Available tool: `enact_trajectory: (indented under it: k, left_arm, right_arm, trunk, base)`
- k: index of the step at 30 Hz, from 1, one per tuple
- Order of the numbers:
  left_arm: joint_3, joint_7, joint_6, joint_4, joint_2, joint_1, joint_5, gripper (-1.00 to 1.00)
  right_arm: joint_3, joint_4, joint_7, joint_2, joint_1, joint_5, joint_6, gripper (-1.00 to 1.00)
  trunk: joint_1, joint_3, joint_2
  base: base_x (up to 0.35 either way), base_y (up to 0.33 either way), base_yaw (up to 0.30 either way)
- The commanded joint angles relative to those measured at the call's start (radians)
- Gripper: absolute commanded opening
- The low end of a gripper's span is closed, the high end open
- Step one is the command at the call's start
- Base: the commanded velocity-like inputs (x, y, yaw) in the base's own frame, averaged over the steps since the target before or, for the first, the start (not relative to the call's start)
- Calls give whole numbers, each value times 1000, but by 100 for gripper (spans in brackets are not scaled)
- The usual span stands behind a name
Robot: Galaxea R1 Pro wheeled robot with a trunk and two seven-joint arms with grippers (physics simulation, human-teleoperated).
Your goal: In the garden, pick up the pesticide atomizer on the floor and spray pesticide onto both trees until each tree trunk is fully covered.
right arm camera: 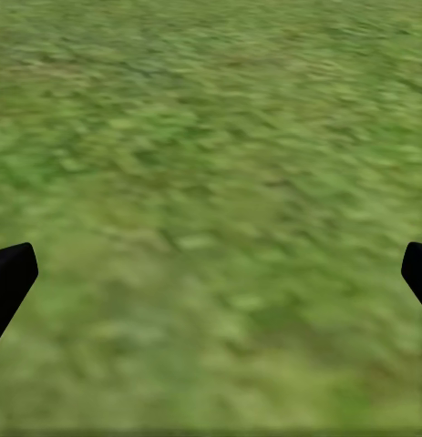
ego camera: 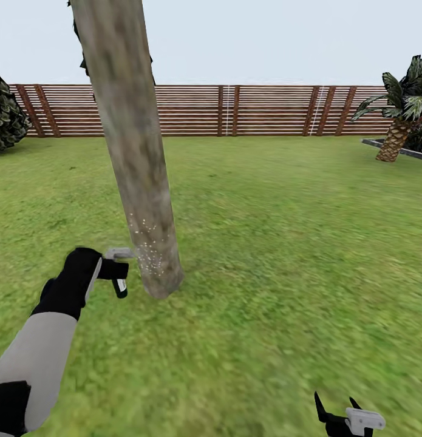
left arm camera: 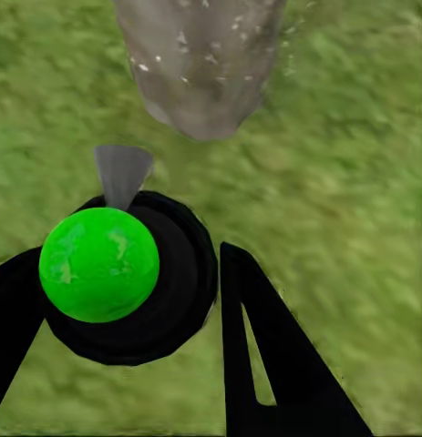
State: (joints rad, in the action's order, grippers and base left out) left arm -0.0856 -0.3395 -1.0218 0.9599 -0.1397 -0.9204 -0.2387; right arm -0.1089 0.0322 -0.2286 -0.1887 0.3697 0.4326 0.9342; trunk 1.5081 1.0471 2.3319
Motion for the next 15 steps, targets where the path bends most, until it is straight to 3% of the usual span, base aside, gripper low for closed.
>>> enact_trajectory:
  k: [1,4,7,11,15]
  left_arm:
    - [13,0,2,-9,-1,1,-2,-100]
    - [32,0,1,-24,-4,-5,-3,-100]
    - [31,0,0,-21,-3,-20,-3,-100]
    - [31,0,-1,-20,-12,-87,-3,-100]
    - [33,0,-1,-22,-16,-94,-4,-100]
  right_arm:
    - [0,0,0,0,0,0,0,100]
    - [0,0,0,0,0,0,0,100]
    - [0,0,0,0,0,0,0,100]
    - [0,0,0,0,0,0,0,100]
    - [0,0,0,0,0,0,0,100]
  trunk:
    - [0,0,0]
    - [0,0,0]
    - [0,0,0]
    - [0,0,0]
    - [0,0,0]
  base:
    - [0,0,0]
    - [0,0,0]
    - [0,0,0]
    - [0,0,0]
    - [0,0,0]
